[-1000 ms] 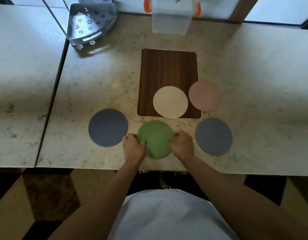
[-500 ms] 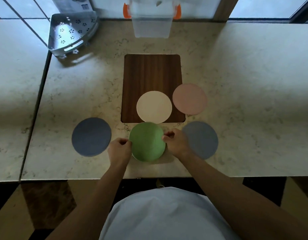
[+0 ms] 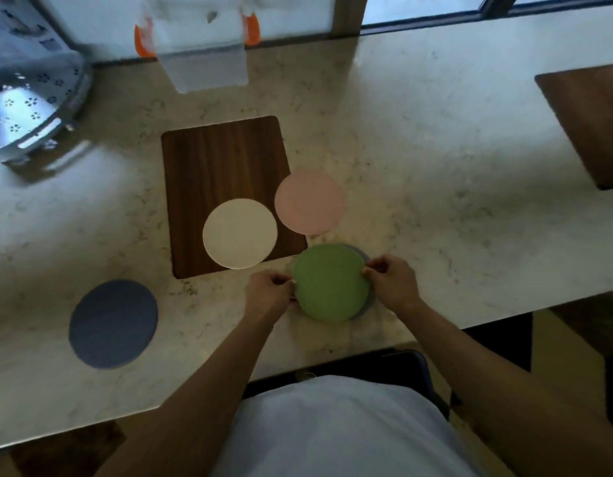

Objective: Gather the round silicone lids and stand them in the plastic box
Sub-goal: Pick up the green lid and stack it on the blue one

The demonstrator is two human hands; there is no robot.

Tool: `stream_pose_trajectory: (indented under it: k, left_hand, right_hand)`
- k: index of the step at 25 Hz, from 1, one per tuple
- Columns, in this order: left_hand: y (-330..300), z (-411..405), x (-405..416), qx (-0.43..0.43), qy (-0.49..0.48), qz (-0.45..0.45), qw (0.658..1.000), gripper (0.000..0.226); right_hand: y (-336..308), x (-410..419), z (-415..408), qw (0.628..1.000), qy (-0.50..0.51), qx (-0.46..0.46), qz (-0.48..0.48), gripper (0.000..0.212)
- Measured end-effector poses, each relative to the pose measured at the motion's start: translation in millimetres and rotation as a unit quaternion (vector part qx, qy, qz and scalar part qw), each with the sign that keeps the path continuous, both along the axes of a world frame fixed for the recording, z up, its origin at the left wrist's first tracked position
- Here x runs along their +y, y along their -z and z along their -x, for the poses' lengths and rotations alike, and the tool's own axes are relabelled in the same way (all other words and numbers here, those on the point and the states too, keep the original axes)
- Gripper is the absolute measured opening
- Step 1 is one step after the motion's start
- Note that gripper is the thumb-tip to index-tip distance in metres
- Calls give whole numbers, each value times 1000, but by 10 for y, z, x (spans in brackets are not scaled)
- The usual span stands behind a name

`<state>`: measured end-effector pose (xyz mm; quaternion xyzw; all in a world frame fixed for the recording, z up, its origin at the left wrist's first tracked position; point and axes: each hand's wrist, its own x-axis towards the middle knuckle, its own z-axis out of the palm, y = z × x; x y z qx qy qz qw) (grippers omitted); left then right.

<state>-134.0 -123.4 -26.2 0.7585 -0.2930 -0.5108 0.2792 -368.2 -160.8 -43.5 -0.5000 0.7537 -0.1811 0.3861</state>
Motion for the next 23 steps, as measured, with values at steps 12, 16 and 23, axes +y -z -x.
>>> stream_pose_trajectory:
  k: [12, 16, 23]
  left_hand:
    - [12, 219, -91, -53, 55, 0, 997, 8]
    - [62, 244, -90, -62, 59, -18, 996, 7]
    - [66, 322, -73, -205, 139, 15, 969, 11]
  right_hand:
    - [112, -76, 155, 1000, 8, 24, 6, 11]
    - [106, -72, 140, 999, 8, 37, 6, 9]
    - [101, -49, 44, 996, 13, 89, 20, 9]
